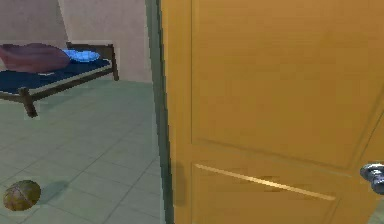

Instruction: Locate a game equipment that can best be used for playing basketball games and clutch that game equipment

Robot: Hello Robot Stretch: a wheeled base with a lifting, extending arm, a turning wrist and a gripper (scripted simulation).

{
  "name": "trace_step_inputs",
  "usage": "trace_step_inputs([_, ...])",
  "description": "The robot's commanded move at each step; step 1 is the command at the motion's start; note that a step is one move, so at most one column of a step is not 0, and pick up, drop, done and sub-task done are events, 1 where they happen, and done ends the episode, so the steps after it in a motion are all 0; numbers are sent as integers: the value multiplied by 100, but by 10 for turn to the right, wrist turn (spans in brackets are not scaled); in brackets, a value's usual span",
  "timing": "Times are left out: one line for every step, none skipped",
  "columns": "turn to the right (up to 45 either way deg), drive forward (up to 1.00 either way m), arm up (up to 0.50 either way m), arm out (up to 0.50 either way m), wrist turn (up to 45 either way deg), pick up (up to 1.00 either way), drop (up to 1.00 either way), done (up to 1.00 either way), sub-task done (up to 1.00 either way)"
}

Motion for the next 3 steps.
trace_step_inputs([0,45,0,0,0,0,0,0,0])
trace_step_inputs([-450,0,0,0,0,0,0,0,0])
trace_step_inputs([-330,0,0,0,0,0,0,0,0])
